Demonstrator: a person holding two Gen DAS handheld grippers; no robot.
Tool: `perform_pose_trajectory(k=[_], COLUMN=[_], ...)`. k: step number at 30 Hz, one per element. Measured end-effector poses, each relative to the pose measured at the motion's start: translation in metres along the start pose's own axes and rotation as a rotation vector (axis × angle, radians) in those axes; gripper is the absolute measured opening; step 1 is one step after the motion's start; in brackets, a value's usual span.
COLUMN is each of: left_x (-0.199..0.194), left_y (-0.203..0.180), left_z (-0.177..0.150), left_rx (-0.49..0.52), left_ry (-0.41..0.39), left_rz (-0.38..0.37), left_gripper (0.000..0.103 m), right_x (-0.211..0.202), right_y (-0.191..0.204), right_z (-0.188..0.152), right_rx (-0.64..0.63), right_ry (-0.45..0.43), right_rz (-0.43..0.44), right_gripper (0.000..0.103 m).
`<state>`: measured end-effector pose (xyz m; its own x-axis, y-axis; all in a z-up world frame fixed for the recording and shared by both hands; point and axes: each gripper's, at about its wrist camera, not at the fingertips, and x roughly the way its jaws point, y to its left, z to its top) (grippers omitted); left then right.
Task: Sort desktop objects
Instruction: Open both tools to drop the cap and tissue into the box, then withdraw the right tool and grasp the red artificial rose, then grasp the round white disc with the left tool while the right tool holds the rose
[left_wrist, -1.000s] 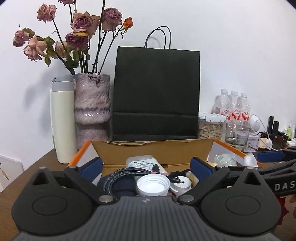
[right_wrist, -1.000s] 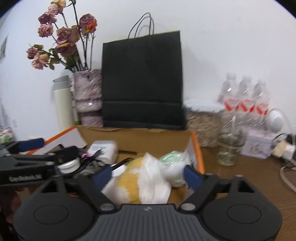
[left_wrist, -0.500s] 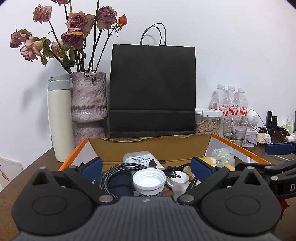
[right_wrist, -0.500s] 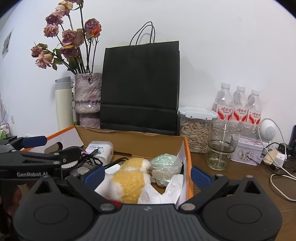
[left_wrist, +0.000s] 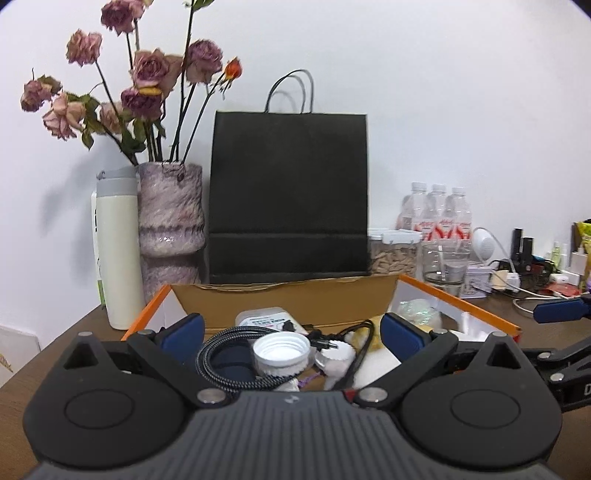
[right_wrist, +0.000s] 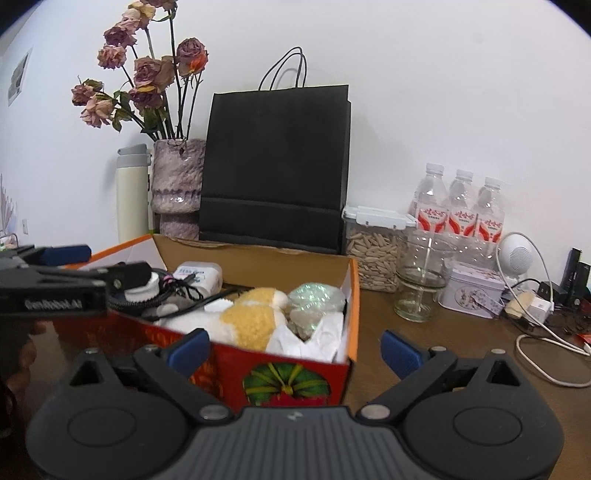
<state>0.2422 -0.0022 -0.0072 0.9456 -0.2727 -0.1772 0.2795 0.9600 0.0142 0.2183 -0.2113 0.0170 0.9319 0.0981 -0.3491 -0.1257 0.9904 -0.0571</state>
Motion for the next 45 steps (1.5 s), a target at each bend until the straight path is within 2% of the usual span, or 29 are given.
perform_pose_trajectory(k=[5, 10, 16, 17, 19, 20, 21, 27, 30, 33, 35, 38, 45], left_x=[-0.019, -0.033, -0.034, -0.033, -0.032, -0.031, -0.031, -0.025, -0.022, -0.018, -0.015, -0.012, -0.011], left_y=[-0.009, -0.017, -0.022, -0.024, -0.028, -0.030, -0.032, -0.048, -0.058, -0.071, -0.076, -0.079, -0.081], left_z=[-0.006, -0.011, -0.014, -0.015, -0.017, -0.018, -0.019, -0.023, -0.025, -0.027, -0.028, -0.030, -0.032], left_rx=[0.031, 0.052, 0.054, 0.058, 0.064, 0.071, 0.077, 0.129, 0.155, 0.199, 0.218, 0.215, 0.228], left_ry=[0.026, 0.061, 0.126, 0.142, 0.171, 0.184, 0.194, 0.263, 0.285, 0.312, 0.331, 0.356, 0.369], left_rz=[-0.041, -0.079, -0.108, -0.116, -0.133, -0.146, -0.155, -0.227, -0.284, -0.324, -0.334, -0.365, -0.399], left_gripper=[0.103, 0.103, 0.103, 0.103, 0.103, 0.103, 0.103, 0.103, 0.098, 0.087, 0.074, 0.066, 0.055], right_x=[-0.016, -0.026, -0.019, -0.016, -0.009, -0.006, -0.004, -0.016, -0.018, -0.019, -0.022, -0.026, -0.031], right_y=[-0.001, 0.001, 0.000, -0.001, -0.003, -0.004, -0.007, -0.014, -0.019, -0.021, -0.018, -0.011, -0.003], right_z=[-0.011, -0.022, -0.024, -0.024, -0.025, -0.025, -0.026, -0.023, -0.021, -0.020, -0.018, -0.017, -0.016], right_rx=[-0.020, -0.051, -0.043, -0.040, -0.029, -0.019, -0.004, 0.071, 0.132, 0.181, 0.194, 0.189, 0.189], right_ry=[0.030, 0.077, 0.121, 0.135, 0.166, 0.183, 0.199, 0.163, 0.169, 0.179, 0.175, 0.168, 0.169], right_rz=[0.002, 0.013, 0.043, 0.044, 0.042, 0.050, 0.068, 0.118, 0.161, 0.205, 0.231, 0.261, 0.298], right_gripper=[0.099, 0.094, 0.079, 0.076, 0.060, 0.043, 0.036, 0.031, 0.031, 0.031, 0.031, 0.030, 0.030])
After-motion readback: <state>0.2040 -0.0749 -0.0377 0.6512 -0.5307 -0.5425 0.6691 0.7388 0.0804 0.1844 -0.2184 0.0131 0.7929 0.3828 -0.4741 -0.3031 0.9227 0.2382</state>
